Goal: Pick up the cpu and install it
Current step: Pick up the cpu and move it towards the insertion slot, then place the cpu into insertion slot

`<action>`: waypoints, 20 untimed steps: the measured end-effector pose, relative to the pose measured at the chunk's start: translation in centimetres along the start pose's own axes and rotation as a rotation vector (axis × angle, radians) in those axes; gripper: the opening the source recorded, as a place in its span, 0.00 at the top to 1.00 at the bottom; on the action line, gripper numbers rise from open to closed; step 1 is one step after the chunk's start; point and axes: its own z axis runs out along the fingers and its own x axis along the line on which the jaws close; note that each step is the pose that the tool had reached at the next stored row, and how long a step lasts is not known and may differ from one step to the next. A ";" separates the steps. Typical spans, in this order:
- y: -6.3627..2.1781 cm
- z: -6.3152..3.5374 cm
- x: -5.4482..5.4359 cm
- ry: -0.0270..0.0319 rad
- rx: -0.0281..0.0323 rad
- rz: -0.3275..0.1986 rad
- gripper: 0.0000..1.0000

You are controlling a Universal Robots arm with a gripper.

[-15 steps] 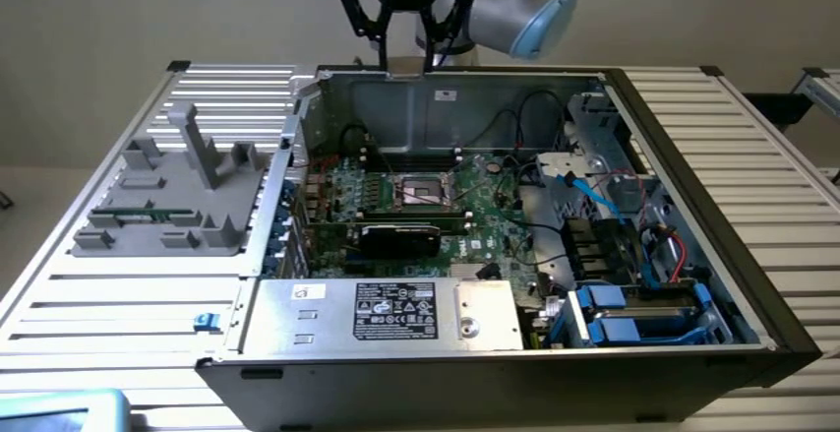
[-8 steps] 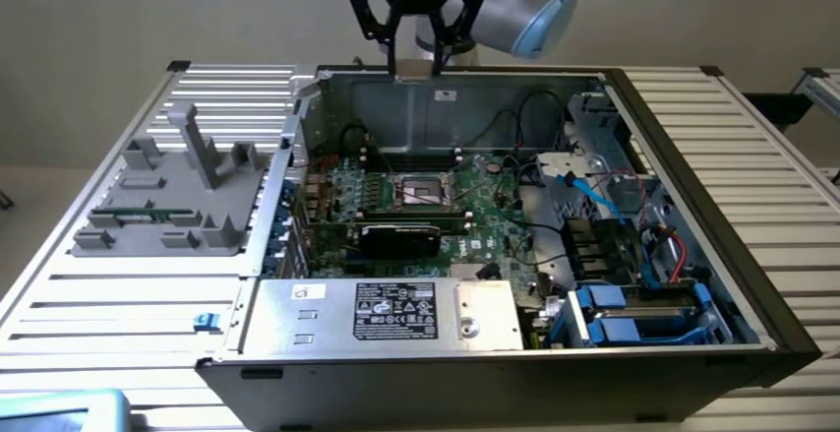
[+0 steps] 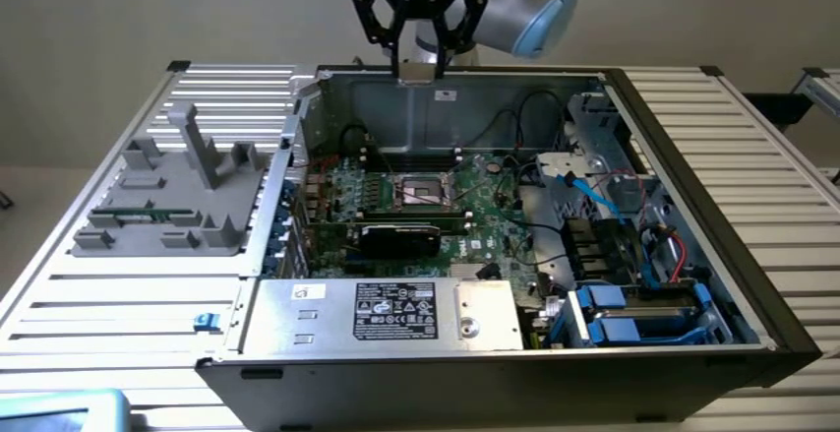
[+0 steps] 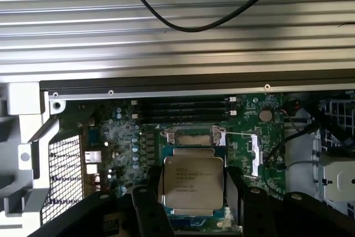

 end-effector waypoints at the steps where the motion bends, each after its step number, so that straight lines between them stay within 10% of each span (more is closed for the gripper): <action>1: 0.03 0.04 0.0 0.0001 -0.0001 0.000 0.46; 20: 1.41 0.53 -0.1 0.0006 -0.0003 0.000 0.46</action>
